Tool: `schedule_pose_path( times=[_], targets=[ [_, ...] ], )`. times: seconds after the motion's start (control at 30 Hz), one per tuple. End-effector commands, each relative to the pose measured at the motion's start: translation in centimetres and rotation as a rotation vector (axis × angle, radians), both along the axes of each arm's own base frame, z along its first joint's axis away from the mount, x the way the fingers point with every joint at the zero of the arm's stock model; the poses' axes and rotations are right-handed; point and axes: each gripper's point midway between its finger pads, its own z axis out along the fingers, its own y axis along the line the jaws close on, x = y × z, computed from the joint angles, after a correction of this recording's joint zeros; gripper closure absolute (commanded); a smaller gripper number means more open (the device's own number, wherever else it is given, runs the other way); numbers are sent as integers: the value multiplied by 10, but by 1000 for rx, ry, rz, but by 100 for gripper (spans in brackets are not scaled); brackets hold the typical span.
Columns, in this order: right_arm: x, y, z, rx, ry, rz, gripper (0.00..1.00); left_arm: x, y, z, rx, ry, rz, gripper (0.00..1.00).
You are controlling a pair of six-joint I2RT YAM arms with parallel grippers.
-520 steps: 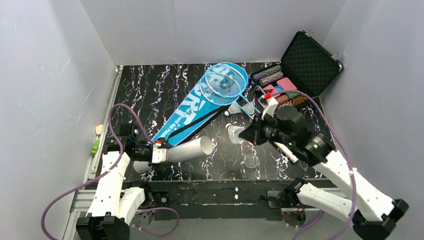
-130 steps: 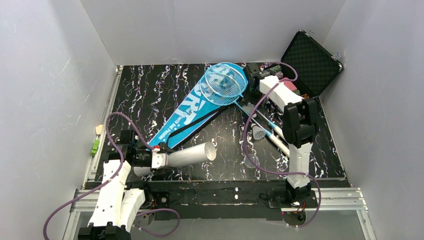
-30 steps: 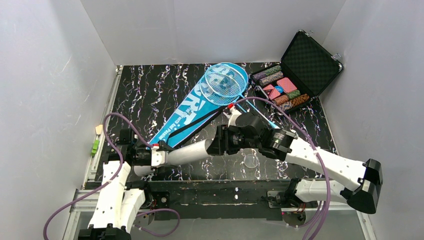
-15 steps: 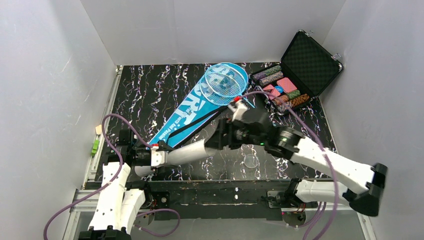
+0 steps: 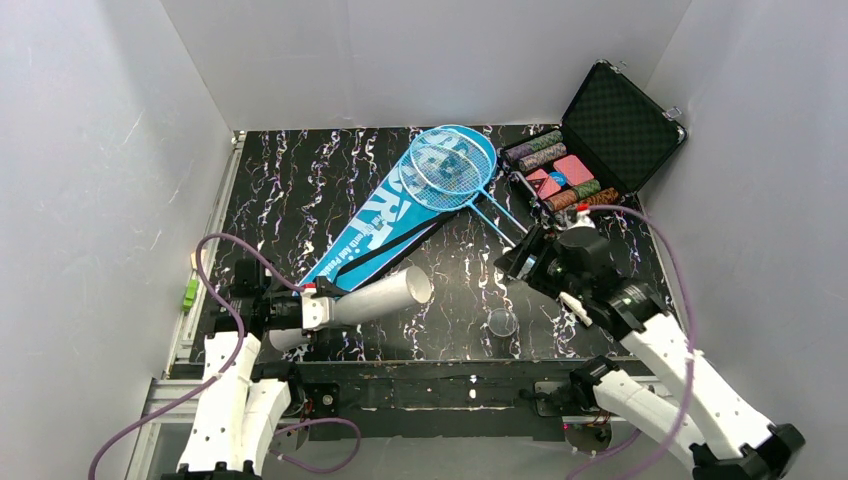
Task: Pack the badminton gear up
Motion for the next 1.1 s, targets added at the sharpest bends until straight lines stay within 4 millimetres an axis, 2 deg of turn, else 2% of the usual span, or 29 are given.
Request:
schedule_pose_path(
  times=[0.0, 0.13, 0.23, 0.43, 0.6, 1.07],
  targets=[
    [9, -21, -65, -56, 164, -125, 15, 10, -2, 13, -45, 8, 41, 95],
    [25, -34, -98, -97, 197, -213, 13, 9, -1, 9, -23, 18, 31, 96],
    [41, -41, -110, -80, 196, -268, 13, 8, -1, 8, -19, 14, 22, 96],
    [75, -48, -122, -25, 197, -351, 17, 9, 2, 2, 7, -2, 21, 99],
    [95, -46, -128, -3, 220, -379, 23, 11, 6, -5, 42, -23, 23, 100],
    [120, -43, -143, 6, 271, -437, 50, 7, 6, -12, 54, -28, 3, 100]
  ],
)
